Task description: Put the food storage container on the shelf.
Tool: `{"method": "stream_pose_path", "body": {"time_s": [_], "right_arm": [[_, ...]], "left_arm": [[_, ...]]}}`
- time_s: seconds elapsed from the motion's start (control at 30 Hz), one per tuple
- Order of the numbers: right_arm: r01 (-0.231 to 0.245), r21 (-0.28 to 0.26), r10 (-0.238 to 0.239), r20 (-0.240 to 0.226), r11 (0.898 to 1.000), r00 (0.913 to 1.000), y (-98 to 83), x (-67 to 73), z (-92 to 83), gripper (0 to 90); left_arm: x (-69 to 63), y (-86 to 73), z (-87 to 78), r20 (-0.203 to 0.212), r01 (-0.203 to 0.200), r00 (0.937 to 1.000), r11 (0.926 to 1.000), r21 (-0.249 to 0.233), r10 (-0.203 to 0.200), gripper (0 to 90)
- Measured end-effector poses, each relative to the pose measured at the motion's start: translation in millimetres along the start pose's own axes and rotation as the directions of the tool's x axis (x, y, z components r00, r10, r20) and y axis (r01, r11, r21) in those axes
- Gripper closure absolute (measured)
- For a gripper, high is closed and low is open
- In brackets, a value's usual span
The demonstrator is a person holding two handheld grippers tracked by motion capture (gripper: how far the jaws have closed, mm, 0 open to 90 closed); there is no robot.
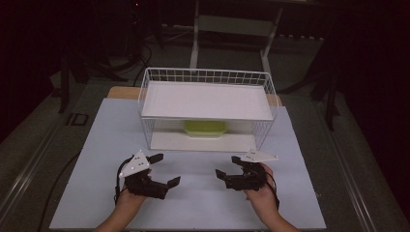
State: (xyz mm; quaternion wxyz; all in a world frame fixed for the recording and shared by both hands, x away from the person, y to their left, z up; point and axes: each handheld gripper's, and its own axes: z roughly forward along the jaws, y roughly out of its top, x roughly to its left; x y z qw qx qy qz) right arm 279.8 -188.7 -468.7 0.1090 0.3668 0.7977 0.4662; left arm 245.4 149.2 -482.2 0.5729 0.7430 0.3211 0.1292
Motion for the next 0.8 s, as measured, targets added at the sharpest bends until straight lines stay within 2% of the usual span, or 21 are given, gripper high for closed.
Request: {"method": "stream_pose_path", "body": {"time_s": [0.23, 0.53, 0.8], "right_arm": [[0.027, -0.006, -0.027, 0.021, 1.000, 0.9994, -11.4, -5.0, -9.3, 18.4], [-0.012, -0.019, 0.013, 0.026, 1.000, 0.9996, -28.3, -17.3, -10.6, 18.6], [-0.006, -0.014, 0.006, 0.030, 1.000, 0.9995, -33.0, -21.7, -11.3, 18.7]], "left_arm": [[0.0, -5.2, 1.6, 0.010, 0.002, 1.0000, 1.0000, 0.000, -0.002, 0.3], [2.4, -11.5, 3.9, 0.007, 0.003, 1.0000, 1.0000, 0.005, -0.003, 0.3], [0.8, -11.8, 6.2, 0.018, -0.001, 0.9998, 1.0000, -0.003, 0.001, 0.3]]}}
